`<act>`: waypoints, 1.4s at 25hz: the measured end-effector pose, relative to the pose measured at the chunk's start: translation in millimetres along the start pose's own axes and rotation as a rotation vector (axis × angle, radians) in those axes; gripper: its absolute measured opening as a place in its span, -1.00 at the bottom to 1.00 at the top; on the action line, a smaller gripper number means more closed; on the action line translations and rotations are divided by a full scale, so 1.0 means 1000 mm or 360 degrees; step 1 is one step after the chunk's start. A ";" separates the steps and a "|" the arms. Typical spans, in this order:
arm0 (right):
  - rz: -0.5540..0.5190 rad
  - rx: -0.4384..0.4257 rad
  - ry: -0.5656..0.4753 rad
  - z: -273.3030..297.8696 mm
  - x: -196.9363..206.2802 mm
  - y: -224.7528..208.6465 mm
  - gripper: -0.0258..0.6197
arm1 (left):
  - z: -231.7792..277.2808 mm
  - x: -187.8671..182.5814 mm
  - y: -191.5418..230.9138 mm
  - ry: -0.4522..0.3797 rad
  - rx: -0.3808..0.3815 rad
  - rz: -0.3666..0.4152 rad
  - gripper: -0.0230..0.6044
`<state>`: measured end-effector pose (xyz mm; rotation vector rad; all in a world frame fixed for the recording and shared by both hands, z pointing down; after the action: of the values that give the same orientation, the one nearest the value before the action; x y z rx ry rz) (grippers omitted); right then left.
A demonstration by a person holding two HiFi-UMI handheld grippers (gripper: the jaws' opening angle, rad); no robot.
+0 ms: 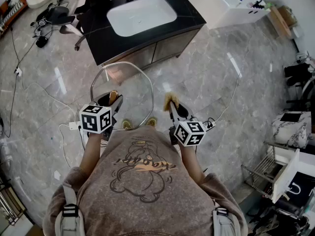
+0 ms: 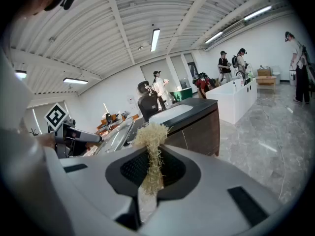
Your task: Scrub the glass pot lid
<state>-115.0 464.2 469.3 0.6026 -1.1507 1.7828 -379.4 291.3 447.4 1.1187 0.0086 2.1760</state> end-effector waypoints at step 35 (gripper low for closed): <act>-0.0019 -0.0036 0.0043 0.057 -0.059 -0.115 -0.77 | 0.106 -0.070 0.011 -0.0074 -0.0117 -0.0068 -0.35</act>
<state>9.8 406.8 500.8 0.5692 -1.1448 1.7604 -281.1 211.7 467.4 1.1172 -0.0665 2.0951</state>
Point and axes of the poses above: the fingertips, and each gripper's own axes: z forward along the fingers, y to its left, x out of its underside, the point moved 9 cm from there along -z, backward along the fingers, and after that the axes turned 6 degrees about z, right-handed, at the moved point
